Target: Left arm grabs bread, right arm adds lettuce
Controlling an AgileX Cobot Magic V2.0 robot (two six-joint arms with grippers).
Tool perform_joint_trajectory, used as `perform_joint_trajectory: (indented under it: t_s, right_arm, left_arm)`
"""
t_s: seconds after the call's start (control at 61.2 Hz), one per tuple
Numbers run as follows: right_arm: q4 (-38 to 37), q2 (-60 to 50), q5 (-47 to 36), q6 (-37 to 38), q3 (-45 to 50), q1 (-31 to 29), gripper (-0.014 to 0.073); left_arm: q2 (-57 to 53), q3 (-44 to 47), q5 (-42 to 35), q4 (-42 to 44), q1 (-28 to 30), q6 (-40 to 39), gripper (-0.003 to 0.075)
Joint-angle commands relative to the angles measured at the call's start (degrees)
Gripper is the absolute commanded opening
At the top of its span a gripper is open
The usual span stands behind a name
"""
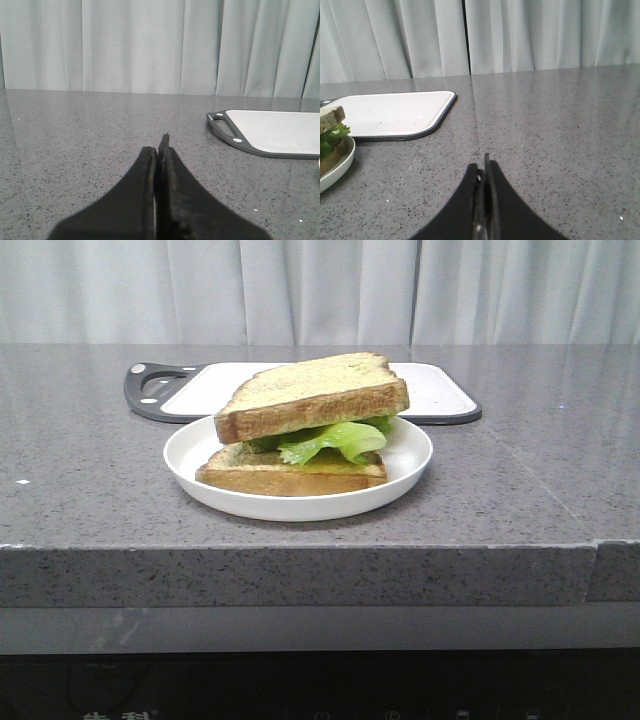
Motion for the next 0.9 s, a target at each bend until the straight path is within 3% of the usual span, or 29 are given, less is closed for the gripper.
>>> perform_joint_trajectory:
  t_s: [0.0,0.31,0.473,0.882]
  right_arm:
    - [-0.9,-1.5,-5.7,0.0,-0.2,-0.4,-0.0067]
    - [-1.6,-1.4,-5.9,0.0,-0.2,-0.4,-0.0067]
    - [-8.4,-1.4,-5.9,0.0,-0.2,-0.4,-0.0067]
    - [-2.6,-1.4,-5.9,0.0,-0.2,-0.4,-0.0067]
  left_arm:
    - [-1.0,0.2,-4.8,-0.5,0.0,-0.1,-0.0020]
    - [-1.0,0.2,-4.8,-0.5,0.0,-0.1,-0.0020]
    - [-1.0,0.2,-4.8,-0.5,0.0,-0.1,-0.0020]
    - [-1.0,0.2,-4.8,-0.5,0.0,-0.1,-0.0020]
